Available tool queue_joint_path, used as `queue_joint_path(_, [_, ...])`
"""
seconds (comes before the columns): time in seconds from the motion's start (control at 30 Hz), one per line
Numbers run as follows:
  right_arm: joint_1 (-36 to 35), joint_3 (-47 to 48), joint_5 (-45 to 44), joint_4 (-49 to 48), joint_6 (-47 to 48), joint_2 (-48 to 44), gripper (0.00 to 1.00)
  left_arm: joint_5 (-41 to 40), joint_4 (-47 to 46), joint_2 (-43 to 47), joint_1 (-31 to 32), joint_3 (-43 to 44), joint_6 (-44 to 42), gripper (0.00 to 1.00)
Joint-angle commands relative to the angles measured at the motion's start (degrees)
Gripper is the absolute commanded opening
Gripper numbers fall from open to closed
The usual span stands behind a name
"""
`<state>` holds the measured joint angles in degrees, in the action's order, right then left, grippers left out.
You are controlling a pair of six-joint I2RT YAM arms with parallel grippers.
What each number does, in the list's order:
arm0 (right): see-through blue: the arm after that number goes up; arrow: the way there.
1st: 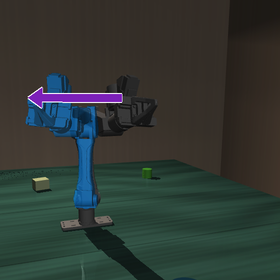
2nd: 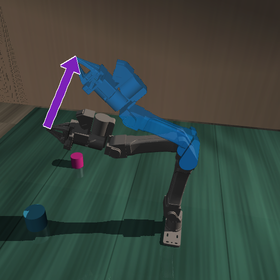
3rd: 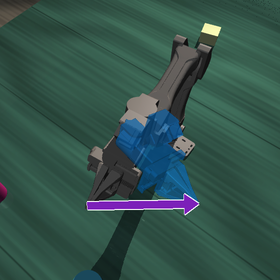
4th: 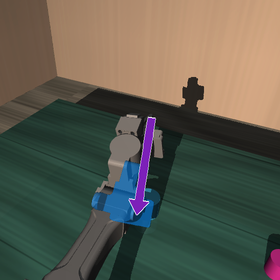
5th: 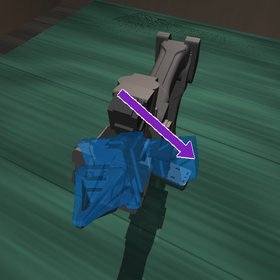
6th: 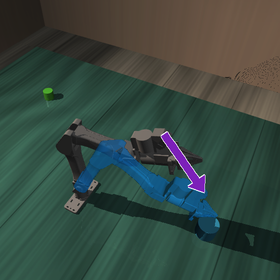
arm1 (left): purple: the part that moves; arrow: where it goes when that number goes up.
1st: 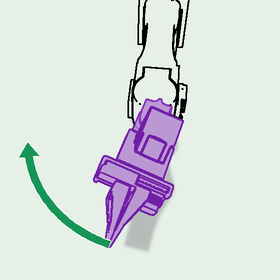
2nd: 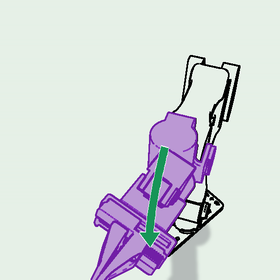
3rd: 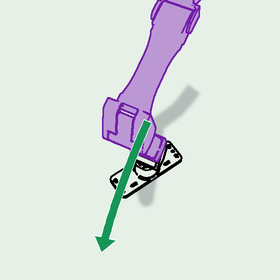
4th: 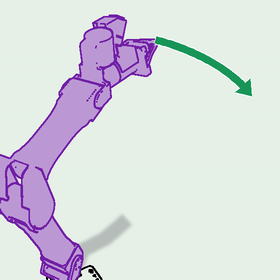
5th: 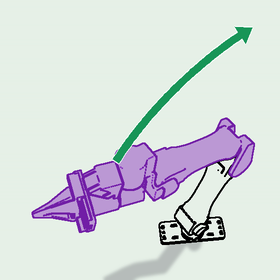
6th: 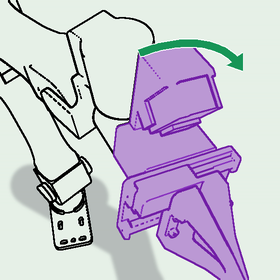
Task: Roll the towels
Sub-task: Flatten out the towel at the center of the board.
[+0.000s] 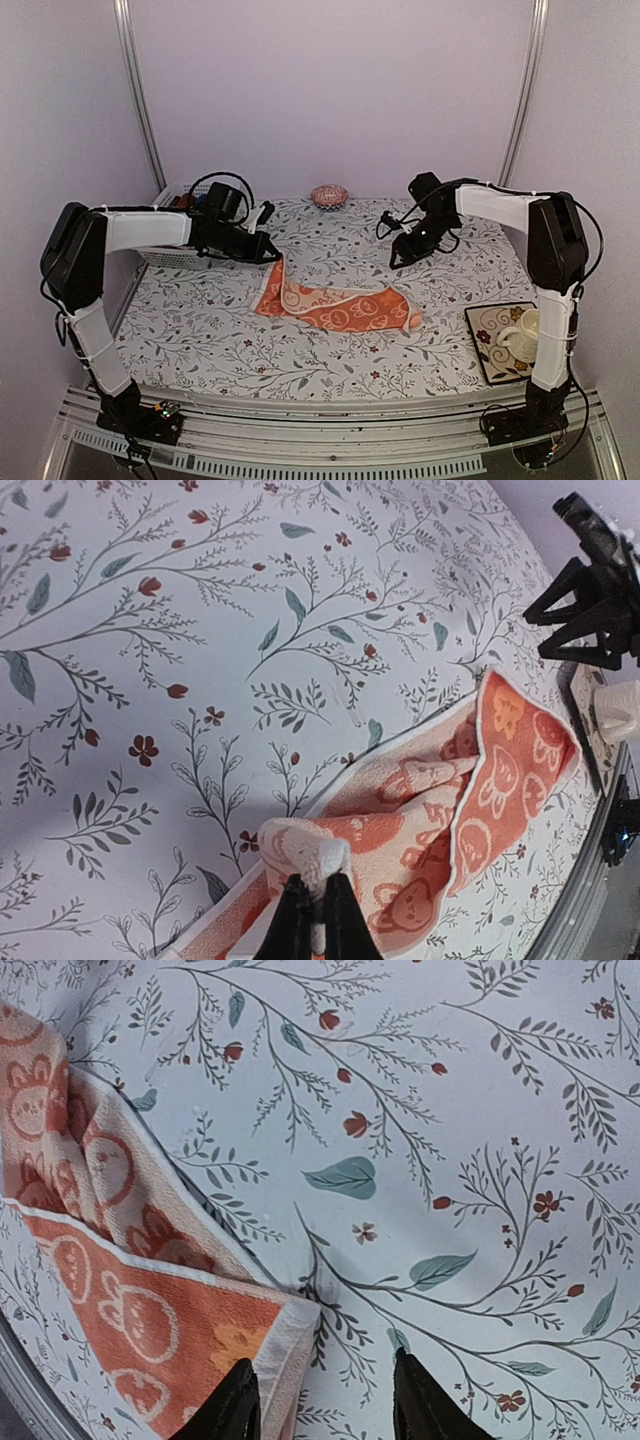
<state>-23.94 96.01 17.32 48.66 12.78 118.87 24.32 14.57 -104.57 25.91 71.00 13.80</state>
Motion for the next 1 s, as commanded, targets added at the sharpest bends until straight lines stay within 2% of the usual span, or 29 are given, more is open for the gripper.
queue_joint_path(0.0, [-0.44, 4.75, 3.48, 1.71, -6.32, 1.68, 0.46, -1.14, -1.05, -0.21, 1.18, 0.48, 0.09, 0.00])
queue_joint_path(0.17, [-4.19, 11.56, -3.79, 6.80, -8.64, 5.61, 0.48, -1.20, -1.66, -0.36, 1.60, -0.28, 0.41, 0.00])
queue_joint_path(0.53, [-10.14, 11.56, -14.25, 10.65, -9.27, 9.78, 0.48, -1.96, -1.83, -0.29, 1.86, -0.42, 0.18, 0.00])
queue_joint_path(0.73, [-11.35, 11.10, -23.10, 11.72, -9.83, 10.49, 0.45, -1.56, -2.04, -0.34, 1.93, -0.81, 0.13, 0.00])
queue_joint_path(0.97, [-11.88, 9.09, -28.06, 10.50, -10.59, 9.09, 0.44, -1.65, -2.22, -0.84, 1.97, -0.56, -0.27, 0.00])
